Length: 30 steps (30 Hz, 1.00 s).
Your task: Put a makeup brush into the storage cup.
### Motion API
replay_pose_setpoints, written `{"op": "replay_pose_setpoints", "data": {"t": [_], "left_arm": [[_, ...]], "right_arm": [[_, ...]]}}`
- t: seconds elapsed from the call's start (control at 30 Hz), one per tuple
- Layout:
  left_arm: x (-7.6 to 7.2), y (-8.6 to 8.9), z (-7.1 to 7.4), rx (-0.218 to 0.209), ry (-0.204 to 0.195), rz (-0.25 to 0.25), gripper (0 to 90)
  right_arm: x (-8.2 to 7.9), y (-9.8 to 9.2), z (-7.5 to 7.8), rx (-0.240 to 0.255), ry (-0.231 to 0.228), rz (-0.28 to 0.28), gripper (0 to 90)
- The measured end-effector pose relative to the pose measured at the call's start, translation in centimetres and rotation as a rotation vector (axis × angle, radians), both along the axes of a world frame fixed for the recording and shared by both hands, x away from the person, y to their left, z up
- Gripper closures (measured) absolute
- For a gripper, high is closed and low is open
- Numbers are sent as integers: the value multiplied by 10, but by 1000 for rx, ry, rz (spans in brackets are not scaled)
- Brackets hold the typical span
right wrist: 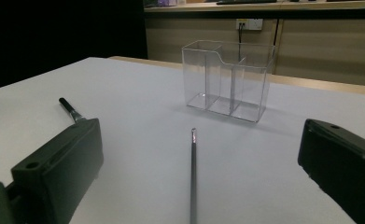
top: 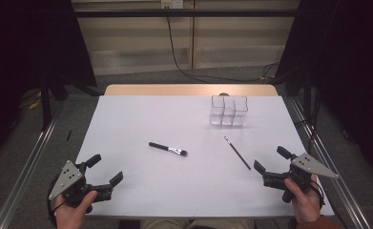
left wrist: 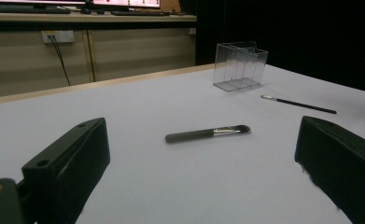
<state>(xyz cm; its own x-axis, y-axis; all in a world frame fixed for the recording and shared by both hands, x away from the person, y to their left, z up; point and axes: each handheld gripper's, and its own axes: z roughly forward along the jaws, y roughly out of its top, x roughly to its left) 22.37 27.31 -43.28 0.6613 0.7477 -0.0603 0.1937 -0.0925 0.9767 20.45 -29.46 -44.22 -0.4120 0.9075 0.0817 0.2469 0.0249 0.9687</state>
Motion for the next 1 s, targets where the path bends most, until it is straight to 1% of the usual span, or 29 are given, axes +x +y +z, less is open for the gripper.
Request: {"op": "replay_pose_setpoints", "data": {"t": [0.03, 0.23, 0.3, 0.43, 0.6, 0.7, 0.77, 0.9, 1.0], "left_arm": [[0, -1, 0, 6, 2, -4, 36], [1, -1, 0, 1, 13, -5, 38], [2, -1, 0, 8, 11, -9, 38], [2, -2, 0, 6, 12, -15, 38], [3, -4, 1, 9, 15, -32, 38], [5, -7, 2, 3, 23, -43, 38], [5, -8, 2, 3, 21, -51, 37], [8, -12, 4, 10, 24, -65, 37], [10, -15, 5, 9, 31, -70, 37]], "right_arm": [[0, 0, 0, 2, 0, 0, 0], [0, -1, -1, 9, -2, -2, 0], [0, -1, 0, 18, -3, -5, 0], [0, 0, 0, 16, -5, -3, 0], [-1, -1, 0, 15, -10, -8, 0], [-1, 0, 0, 18, -7, -7, 0], [-1, 0, 0, 16, -9, -4, 0], [-1, 0, 0, 14, -8, 0, 0], [-1, 0, 1, 20, -11, -1, 0]]}}
